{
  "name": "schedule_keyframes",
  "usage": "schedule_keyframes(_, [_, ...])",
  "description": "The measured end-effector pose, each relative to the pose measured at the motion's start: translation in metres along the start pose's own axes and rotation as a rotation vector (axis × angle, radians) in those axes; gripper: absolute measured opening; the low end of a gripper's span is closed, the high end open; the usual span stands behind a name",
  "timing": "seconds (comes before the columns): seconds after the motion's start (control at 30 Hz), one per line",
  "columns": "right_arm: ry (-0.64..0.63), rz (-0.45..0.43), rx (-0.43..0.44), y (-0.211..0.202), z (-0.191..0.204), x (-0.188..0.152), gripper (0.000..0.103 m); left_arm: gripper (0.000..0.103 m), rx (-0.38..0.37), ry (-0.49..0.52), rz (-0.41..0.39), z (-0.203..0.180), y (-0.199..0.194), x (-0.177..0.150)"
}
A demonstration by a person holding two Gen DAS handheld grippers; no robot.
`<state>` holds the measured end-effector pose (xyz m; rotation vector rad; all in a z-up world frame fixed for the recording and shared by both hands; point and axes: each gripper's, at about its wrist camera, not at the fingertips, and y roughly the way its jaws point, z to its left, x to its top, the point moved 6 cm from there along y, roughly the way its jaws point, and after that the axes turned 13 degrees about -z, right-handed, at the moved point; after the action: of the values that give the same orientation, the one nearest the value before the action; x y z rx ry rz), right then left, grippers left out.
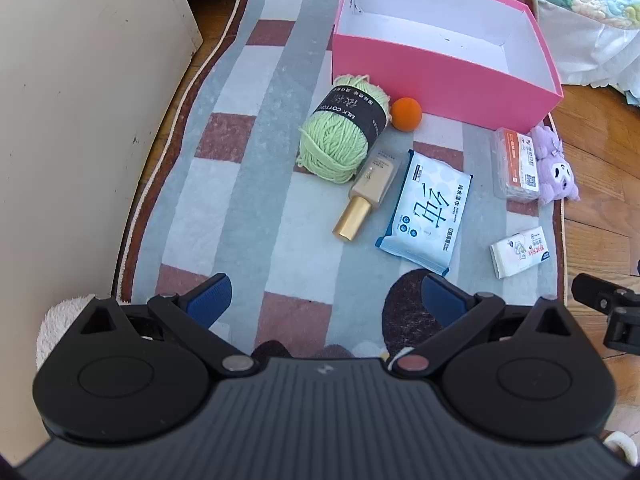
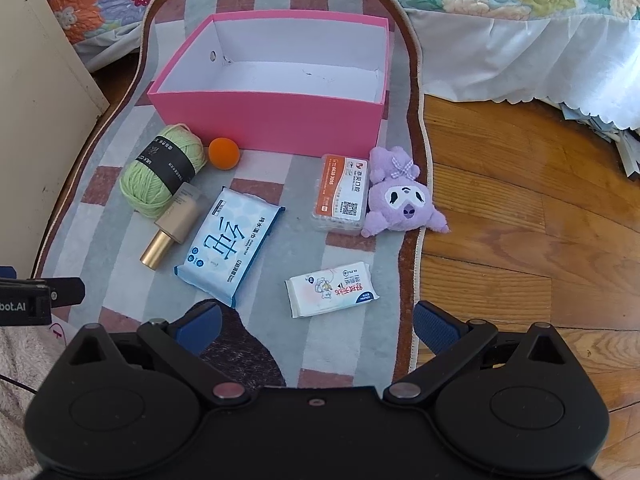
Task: Organize objects
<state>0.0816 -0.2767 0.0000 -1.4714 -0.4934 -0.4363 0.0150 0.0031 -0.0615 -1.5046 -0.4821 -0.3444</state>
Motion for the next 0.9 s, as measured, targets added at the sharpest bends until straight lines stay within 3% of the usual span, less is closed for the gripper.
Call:
schedule_keyframes(0.2, [0.008, 0.005, 0.003, 0.0018, -0.0017, -0.0015, 0.103, 0.103, 0.028, 0.031, -0.038, 0.0018, -0.0009, 0.0009])
schedule_keyframes(0.43, [0.008, -0.004, -0.001, -0.0014, -0.0047, 0.0001, 0.103, 0.103, -0.060, 0.016, -0.025, 0.0031, 0.0013, -0.0024])
schedule_keyframes(0.67, [0.007, -0.006, 0.003, -0.0021, -0.0051, 0.0018, 0.103, 0.103, -0.051, 0.035, -0.044, 0.0062, -0.0056, -0.0028])
schedule_keyframes(0.9, [0.034, 0.010, 0.035, -0.0008, -0.0047, 0.0006, 0.103, 0.103, -0.095, 0.013, 0.025, 0.0055, -0.0037, -0.0085])
